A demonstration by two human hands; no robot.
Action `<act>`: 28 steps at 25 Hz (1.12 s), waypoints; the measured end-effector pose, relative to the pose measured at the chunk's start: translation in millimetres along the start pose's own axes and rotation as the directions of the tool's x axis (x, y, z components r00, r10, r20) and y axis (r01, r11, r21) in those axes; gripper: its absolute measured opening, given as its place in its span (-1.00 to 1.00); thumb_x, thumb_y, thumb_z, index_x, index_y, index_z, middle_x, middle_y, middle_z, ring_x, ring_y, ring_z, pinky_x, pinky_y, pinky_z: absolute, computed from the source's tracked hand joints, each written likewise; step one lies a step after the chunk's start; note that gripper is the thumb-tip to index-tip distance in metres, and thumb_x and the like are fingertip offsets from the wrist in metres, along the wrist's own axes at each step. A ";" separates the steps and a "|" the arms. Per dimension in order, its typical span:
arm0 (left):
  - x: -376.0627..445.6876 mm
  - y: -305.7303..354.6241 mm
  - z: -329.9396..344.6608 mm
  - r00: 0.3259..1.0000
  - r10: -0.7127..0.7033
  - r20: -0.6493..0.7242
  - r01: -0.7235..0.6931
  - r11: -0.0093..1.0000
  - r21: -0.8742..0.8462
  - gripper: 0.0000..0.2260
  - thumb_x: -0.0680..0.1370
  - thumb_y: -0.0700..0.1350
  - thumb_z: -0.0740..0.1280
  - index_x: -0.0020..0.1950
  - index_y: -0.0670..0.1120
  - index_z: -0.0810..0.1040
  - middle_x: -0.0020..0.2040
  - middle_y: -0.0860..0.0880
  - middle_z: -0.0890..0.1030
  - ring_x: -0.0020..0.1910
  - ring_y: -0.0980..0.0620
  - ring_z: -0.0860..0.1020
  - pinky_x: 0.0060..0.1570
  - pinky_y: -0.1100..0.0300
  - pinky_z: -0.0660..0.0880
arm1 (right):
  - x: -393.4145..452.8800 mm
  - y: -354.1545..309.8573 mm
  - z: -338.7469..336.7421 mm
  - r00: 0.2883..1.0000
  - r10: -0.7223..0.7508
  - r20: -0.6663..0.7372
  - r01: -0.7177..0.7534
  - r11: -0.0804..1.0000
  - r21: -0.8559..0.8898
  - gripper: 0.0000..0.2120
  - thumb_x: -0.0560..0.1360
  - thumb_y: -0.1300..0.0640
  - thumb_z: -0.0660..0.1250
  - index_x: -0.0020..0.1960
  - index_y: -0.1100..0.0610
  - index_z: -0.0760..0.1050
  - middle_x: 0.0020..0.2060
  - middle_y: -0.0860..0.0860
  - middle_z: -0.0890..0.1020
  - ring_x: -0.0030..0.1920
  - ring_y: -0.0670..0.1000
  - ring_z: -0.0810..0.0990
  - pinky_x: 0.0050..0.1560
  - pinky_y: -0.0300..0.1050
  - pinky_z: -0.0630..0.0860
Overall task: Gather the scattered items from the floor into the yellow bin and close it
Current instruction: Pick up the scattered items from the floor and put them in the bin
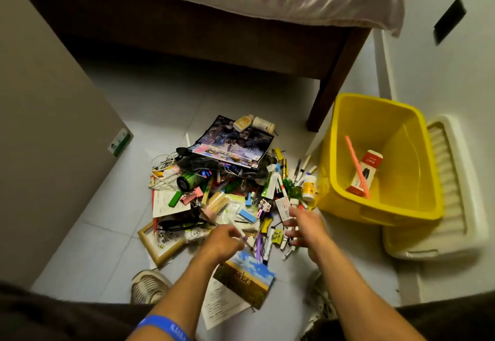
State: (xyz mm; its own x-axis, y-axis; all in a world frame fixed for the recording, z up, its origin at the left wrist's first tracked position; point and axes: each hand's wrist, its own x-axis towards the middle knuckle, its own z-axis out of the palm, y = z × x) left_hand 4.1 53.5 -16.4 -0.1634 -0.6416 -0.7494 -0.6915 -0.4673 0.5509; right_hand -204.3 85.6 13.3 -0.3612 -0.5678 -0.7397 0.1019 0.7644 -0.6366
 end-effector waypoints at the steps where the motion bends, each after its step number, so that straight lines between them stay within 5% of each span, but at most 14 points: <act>1: -0.3 -8.5 6.3 0.999 -0.034 -0.008 0.035 0.995 0.092 -0.77 0.48 -0.14 0.40 0.13 -0.03 0.56 0.17 -0.08 0.58 0.05 -0.05 0.56 0.00 0.10 0.55 | 4.2 24.4 10.9 0.999 0.027 0.037 -0.016 0.968 -0.252 -0.76 0.56 0.01 0.30 0.08 0.18 0.55 -0.19 0.09 0.63 -0.30 0.04 0.55 -0.32 -0.08 0.49; 3: 0.4 -29.7 20.1 0.991 -0.133 0.008 0.126 0.955 0.268 -0.64 0.48 -0.07 0.34 0.27 0.02 0.49 0.26 -0.06 0.53 0.16 -0.07 0.53 0.13 0.09 0.51 | 11.6 57.8 30.0 0.991 0.042 0.126 0.043 0.795 -0.605 -0.83 0.49 0.04 0.35 0.01 0.12 0.53 -0.12 0.07 0.62 -0.20 0.04 0.56 -0.13 -0.04 0.55; 6: 10.2 -55.2 36.1 0.966 -0.253 0.060 0.214 0.902 0.375 -0.53 0.48 -0.01 0.29 0.39 0.00 0.34 0.33 -0.07 0.48 0.23 -0.08 0.49 0.24 0.01 0.46 | 19.6 83.5 50.0 0.983 0.072 0.169 0.072 0.694 -0.717 -0.60 0.41 0.07 0.37 0.22 0.04 0.40 0.16 0.08 0.57 0.10 0.10 0.58 0.05 -0.08 0.53; 8: 15.5 -63.5 40.9 0.944 -0.314 0.099 0.283 0.928 0.244 -0.53 0.51 -0.03 0.29 0.40 -0.03 0.28 0.34 -0.09 0.46 0.19 -0.05 0.48 0.18 0.06 0.46 | 26.8 97.3 56.2 0.979 0.132 0.156 0.027 0.671 -0.741 -0.46 0.41 0.10 0.35 0.35 0.07 0.29 0.22 0.09 0.54 0.17 0.12 0.56 0.09 -0.05 0.53; 13: 27.9 -58.2 43.1 0.923 -0.375 0.085 0.384 0.905 -0.183 -0.78 0.56 -0.19 0.20 0.20 -0.08 0.45 0.12 -0.12 0.55 0.06 -0.09 0.55 0.00 0.09 0.51 | 35.8 103.0 58.4 0.965 0.251 0.082 -0.093 0.611 -0.786 -0.78 0.45 0.18 0.30 0.09 0.15 0.53 0.01 0.09 0.61 0.01 0.09 0.62 0.00 -0.04 0.61; 15: 31.9 -49.2 34.8 0.947 -0.309 -0.088 0.274 0.920 -0.282 -0.81 0.54 -0.27 0.19 0.02 -0.09 0.57 -0.01 -0.13 0.62 -0.02 -0.10 0.60 -0.01 0.06 0.56 | 32.4 80.5 44.8 0.936 0.277 0.218 -0.056 0.727 -0.685 -0.97 0.43 0.20 0.39 -0.16 0.15 0.54 -0.26 0.07 0.56 -0.31 0.02 0.59 -0.26 -0.13 0.56; 17: 37.7 -36.7 14.3 0.933 -0.251 -0.258 0.098 0.867 -0.489 -0.78 0.54 -0.32 0.19 -0.08 -0.12 0.61 -0.11 -0.15 0.66 -0.16 -0.07 0.61 -0.07 0.02 0.56 | 30.8 46.5 21.7 0.904 0.241 0.353 -0.056 0.886 -0.461 -0.78 0.43 0.18 0.46 -0.34 0.10 0.48 -0.47 0.02 0.47 -0.55 -0.04 0.41 -0.49 -0.22 0.41; 20: 36.3 -14.8 -16.8 0.889 -0.231 -0.394 -0.100 0.744 -0.661 -0.76 0.55 -0.34 0.18 -0.12 -0.13 0.61 -0.26 -0.12 0.64 -0.36 -0.02 0.56 -0.35 0.11 0.48 | 17.4 -12.5 -13.3 0.954 -0.116 0.276 0.124 0.992 -0.012 -0.81 0.45 0.11 0.48 -0.28 0.11 0.55 -0.57 -0.05 0.40 -0.59 -0.09 0.30 -0.58 -0.28 0.28; 22: 26.7 -7.7 -20.1 0.891 -0.216 -0.399 -0.118 0.738 -0.664 -0.76 0.56 -0.34 0.19 -0.11 -0.10 0.60 -0.24 -0.11 0.64 -0.35 -0.02 0.56 -0.34 0.10 0.49 | 9.4 -41.6 -28.8 0.961 -0.276 0.011 0.248 0.880 0.405 -0.88 0.48 0.12 0.44 -0.11 0.17 0.58 -0.53 -0.05 0.45 -0.61 -0.14 0.34 -0.61 -0.29 0.31; 24: 16.1 -5.9 -16.2 0.915 -0.180 -0.361 -0.085 0.790 -0.607 -0.79 0.54 -0.32 0.25 -0.09 -0.07 0.62 -0.19 -0.11 0.66 -0.29 -0.05 0.58 -0.24 0.05 0.53 | 5.9 -57.9 -40.1 0.952 -0.261 -0.157 0.298 0.689 0.661 -0.86 0.51 0.09 0.41 0.02 0.13 0.54 -0.42 0.02 0.55 -0.58 -0.13 0.41 -0.58 -0.27 0.40; 26: 9.8 -7.8 -16.2 0.926 -0.154 -0.344 -0.067 0.830 -0.553 -0.83 0.54 -0.28 0.29 -0.05 -0.04 0.62 -0.15 -0.08 0.65 -0.27 -0.04 0.56 -0.31 0.12 0.47 | 5.3 -59.0 -41.1 0.966 -0.220 -0.139 0.255 0.700 0.667 -0.80 0.52 -0.01 0.39 0.06 0.08 0.52 -0.25 0.06 0.66 -0.48 -0.09 0.51 -0.46 -0.21 0.50; 28: 5.4 -9.3 -21.4 0.914 -0.162 -0.371 -0.070 0.839 -0.540 -0.87 0.57 -0.21 0.31 -0.02 -0.02 0.62 -0.11 -0.04 0.63 -0.25 0.00 0.54 -0.38 0.20 0.42 | 7.5 -42.6 -28.0 0.992 -0.117 -0.048 0.125 0.857 0.499 -0.78 0.54 0.00 0.37 0.08 0.11 0.53 -0.15 0.09 0.67 -0.41 -0.05 0.56 -0.42 -0.17 0.54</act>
State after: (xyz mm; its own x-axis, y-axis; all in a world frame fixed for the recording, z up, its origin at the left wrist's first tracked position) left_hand 24.7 41.4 -17.8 0.2239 -0.7366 -0.6382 -0.1889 -0.6752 0.7131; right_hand -237.3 57.3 41.0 -0.4144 -0.6382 -0.6487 0.5049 0.4318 -0.7474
